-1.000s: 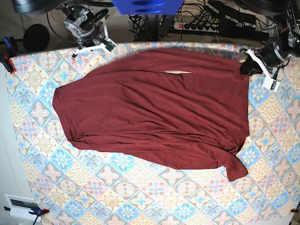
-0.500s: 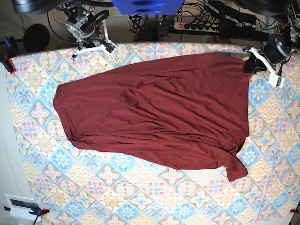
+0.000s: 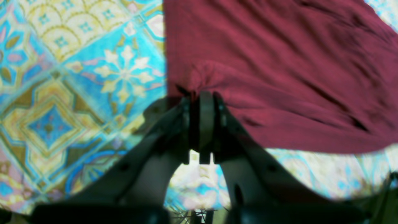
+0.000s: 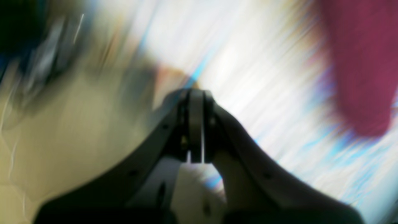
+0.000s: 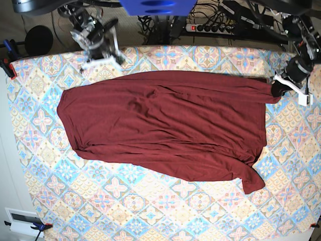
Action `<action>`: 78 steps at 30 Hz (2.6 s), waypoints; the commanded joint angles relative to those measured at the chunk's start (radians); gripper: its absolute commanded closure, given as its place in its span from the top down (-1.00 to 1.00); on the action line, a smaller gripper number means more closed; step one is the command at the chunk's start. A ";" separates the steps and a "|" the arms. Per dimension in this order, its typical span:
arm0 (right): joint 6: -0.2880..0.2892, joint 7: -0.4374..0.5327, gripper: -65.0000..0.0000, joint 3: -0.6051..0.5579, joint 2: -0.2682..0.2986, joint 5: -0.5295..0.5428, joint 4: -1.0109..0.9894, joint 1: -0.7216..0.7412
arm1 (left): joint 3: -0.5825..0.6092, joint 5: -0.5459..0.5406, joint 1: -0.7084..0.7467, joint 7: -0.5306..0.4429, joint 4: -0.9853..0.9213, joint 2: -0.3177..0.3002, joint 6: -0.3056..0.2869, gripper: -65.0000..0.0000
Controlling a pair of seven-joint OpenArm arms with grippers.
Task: Layout the t-shirt on the table in an organized manner, then fold the t-shirt properly
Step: 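Grasp the shirt's corner with the right gripper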
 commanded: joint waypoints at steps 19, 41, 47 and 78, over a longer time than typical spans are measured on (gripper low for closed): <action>-0.004 0.012 -0.65 0.132 0.002 0.000 0.022 0.011 | 0.193 0.184 -0.100 -0.100 -0.271 -0.013 0.001 -0.35; -0.002 -0.126 -0.33 0.735 -0.061 0.898 -0.207 0.200 | 0.190 0.182 -0.071 -0.106 -0.269 -0.025 0.000 -0.10; -0.001 -0.125 -0.32 0.778 -0.063 0.895 -0.285 0.206 | 0.190 0.182 -0.071 -0.106 -0.268 -0.025 0.000 -0.10; 0.110 -0.120 -0.33 0.699 -0.066 0.895 -0.410 0.343 | 0.190 0.184 -0.077 -0.106 -0.269 -0.047 0.000 -0.10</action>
